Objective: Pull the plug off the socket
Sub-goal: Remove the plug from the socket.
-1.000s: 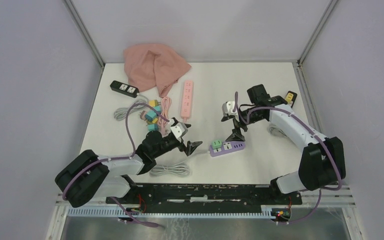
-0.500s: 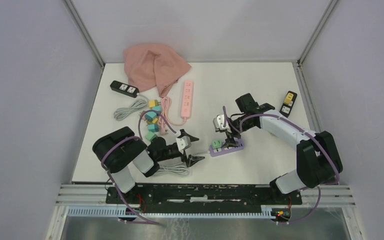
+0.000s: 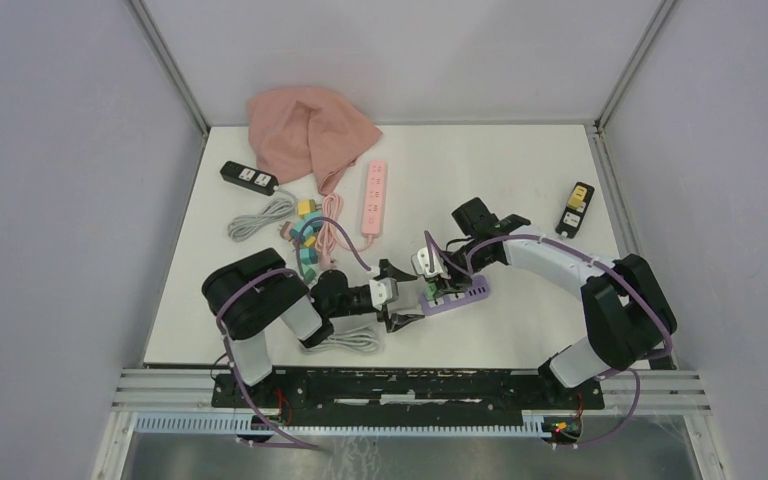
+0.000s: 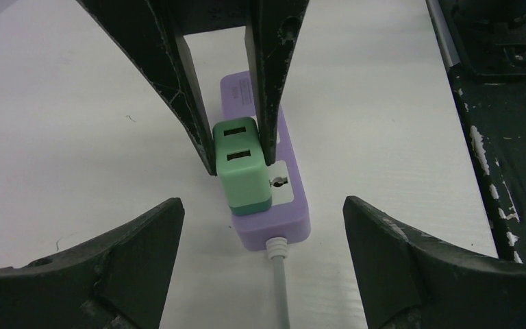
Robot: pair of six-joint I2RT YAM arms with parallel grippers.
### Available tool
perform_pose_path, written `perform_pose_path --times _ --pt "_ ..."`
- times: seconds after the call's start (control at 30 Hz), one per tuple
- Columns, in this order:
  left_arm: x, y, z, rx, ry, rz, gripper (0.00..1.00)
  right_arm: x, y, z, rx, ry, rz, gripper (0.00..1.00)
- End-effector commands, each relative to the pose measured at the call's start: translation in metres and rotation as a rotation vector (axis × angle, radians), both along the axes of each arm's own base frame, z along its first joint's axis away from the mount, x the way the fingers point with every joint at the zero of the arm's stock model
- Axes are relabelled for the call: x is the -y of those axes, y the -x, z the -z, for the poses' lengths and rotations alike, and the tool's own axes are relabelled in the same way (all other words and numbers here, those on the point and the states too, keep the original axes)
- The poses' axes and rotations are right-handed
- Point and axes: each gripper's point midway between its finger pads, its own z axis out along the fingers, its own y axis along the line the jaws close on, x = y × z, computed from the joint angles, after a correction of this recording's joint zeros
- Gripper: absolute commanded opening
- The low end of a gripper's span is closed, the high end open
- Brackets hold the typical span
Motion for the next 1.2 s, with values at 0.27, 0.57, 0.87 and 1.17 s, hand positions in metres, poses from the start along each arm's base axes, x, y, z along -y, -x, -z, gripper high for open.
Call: perform_pose_path --times 0.27,0.57,0.87,1.17 --pt "0.015 -0.015 0.009 0.029 -0.009 -0.053 0.93 -0.006 -0.006 -0.021 0.018 -0.038 0.04 0.09" --pt "0.026 -0.016 0.024 -0.008 -0.052 -0.03 0.93 -0.011 -0.011 -0.042 -0.038 -0.112 0.111 0.0" --pt "0.031 -0.021 0.03 -0.033 -0.072 -0.034 0.88 -0.015 -0.015 -0.047 -0.068 -0.131 0.148 0.0" --pt "0.036 -0.019 0.038 -0.062 -0.109 -0.005 0.79 -0.015 -0.016 -0.052 -0.076 -0.139 0.154 0.0"
